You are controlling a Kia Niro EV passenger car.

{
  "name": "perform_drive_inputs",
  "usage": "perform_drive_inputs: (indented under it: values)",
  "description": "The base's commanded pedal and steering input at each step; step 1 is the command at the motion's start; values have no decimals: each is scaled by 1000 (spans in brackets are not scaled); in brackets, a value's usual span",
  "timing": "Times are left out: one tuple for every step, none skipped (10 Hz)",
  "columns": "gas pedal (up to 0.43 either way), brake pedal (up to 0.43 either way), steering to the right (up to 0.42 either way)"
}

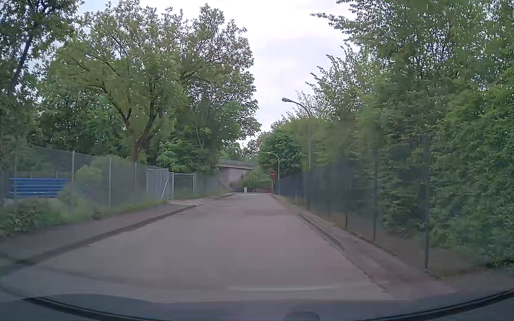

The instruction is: Follow the waypoints while adhering to traffic rules and regulations

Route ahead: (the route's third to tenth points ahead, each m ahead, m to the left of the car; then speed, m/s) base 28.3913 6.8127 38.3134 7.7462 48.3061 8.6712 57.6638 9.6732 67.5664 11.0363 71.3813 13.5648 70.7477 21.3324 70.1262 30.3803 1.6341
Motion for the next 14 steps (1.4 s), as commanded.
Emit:
perform_drive_inputs:
  values:
    - [0, 134, 48]
    - [0, 134, 66]
    - [0, 140, 71]
    - [0, 159, 65]
    - [0, 171, 43]
    - [0, 189, 20]
    - [0, 207, 2]
    - [0, 232, -15]
    - [0, 232, -40]
    - [0, 232, -69]
    - [0, 220, -98]
    - [0, 207, -125]
    - [0, 207, -126]
    - [0, 207, -115]
